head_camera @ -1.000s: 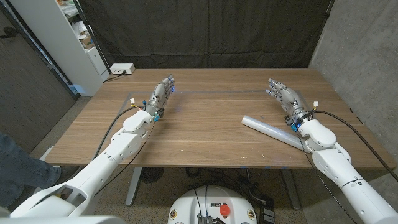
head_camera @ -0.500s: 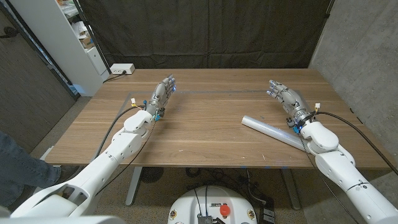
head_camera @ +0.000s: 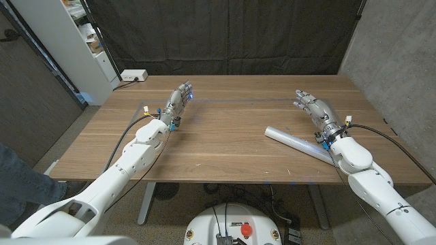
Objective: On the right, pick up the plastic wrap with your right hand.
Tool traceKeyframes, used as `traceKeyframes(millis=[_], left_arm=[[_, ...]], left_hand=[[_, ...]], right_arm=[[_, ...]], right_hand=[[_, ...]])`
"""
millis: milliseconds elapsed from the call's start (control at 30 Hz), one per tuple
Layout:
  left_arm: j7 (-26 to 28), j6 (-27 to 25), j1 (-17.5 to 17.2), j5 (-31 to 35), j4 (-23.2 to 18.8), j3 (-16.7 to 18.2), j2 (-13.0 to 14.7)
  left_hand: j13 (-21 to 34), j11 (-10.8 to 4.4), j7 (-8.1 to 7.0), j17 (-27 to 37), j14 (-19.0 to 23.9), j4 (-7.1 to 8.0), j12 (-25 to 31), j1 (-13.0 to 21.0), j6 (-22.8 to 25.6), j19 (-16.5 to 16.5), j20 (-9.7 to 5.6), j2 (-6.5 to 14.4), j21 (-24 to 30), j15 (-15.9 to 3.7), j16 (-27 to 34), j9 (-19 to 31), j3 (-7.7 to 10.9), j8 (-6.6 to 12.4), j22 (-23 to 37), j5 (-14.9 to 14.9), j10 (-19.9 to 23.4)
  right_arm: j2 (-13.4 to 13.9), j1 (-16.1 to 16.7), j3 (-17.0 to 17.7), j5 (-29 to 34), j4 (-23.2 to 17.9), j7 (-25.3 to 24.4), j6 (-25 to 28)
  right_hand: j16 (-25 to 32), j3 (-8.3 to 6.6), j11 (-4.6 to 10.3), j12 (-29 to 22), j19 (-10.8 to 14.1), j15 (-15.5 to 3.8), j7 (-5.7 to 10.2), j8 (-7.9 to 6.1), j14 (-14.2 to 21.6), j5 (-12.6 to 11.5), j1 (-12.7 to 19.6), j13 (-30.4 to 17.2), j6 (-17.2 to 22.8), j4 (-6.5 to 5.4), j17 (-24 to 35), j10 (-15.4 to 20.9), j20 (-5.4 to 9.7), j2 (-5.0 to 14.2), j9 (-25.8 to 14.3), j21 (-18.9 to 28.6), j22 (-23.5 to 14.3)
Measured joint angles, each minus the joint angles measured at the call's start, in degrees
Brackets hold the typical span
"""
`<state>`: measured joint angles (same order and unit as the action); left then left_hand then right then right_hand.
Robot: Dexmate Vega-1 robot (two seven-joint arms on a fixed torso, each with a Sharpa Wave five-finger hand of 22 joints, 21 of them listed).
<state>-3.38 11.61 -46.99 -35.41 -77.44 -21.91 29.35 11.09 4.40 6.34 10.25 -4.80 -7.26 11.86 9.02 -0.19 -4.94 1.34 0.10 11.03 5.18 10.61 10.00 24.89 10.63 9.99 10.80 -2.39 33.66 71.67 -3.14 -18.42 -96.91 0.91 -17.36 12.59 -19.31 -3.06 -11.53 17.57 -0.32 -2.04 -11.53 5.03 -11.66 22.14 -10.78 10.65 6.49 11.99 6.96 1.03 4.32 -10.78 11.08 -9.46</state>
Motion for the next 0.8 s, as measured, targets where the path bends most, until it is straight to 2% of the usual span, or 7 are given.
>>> traceKeyframes(millis=[300, 800], left_arm=[[0.48, -0.43, -0.20, 0.22, -0.83, -0.05, 0.24], [1.40, -1.07, -1.11, 0.46, -2.55, 0.01, 0.81]], left_hand=[[0.00, 0.00, 0.00, 0.00, 0.26, 0.00, 0.00, 0.00, 0.00, 0.00, 0.00, 0.00, 0.00, 0.25, 0.00, 0.00, 0.00, 0.00, 0.00, 0.00, 0.00], [-0.01, 0.00, 0.00, 0.00, 0.26, 0.00, 0.00, 0.22, 0.42, -0.21, 0.21, 0.22, 0.00, 0.25, 0.00, 0.00, 0.00, 0.00, 0.00, 0.00, 0.00]], right_arm=[[1.65, 1.79, 0.01, 0.96, -1.38, -1.70, -0.76], [3.56, 3.70, -0.59, 1.51, -2.85, -2.83, -2.44]], right_hand=[[0.00, 0.00, 0.00, 0.00, -0.01, 0.00, 0.00, 0.00, 0.00, 0.00, 0.26, 0.00, 0.00, 0.00, 0.01, 0.00, 0.00, 0.26, 0.00, 0.00, 0.00], [0.00, -0.71, 0.31, 0.00, 0.20, -0.31, 0.31, 0.00, 0.31, 0.00, 1.37, 0.00, 0.31, 0.71, -0.28, 0.31, 0.21, 0.58, 0.00, 0.00, 0.00]])
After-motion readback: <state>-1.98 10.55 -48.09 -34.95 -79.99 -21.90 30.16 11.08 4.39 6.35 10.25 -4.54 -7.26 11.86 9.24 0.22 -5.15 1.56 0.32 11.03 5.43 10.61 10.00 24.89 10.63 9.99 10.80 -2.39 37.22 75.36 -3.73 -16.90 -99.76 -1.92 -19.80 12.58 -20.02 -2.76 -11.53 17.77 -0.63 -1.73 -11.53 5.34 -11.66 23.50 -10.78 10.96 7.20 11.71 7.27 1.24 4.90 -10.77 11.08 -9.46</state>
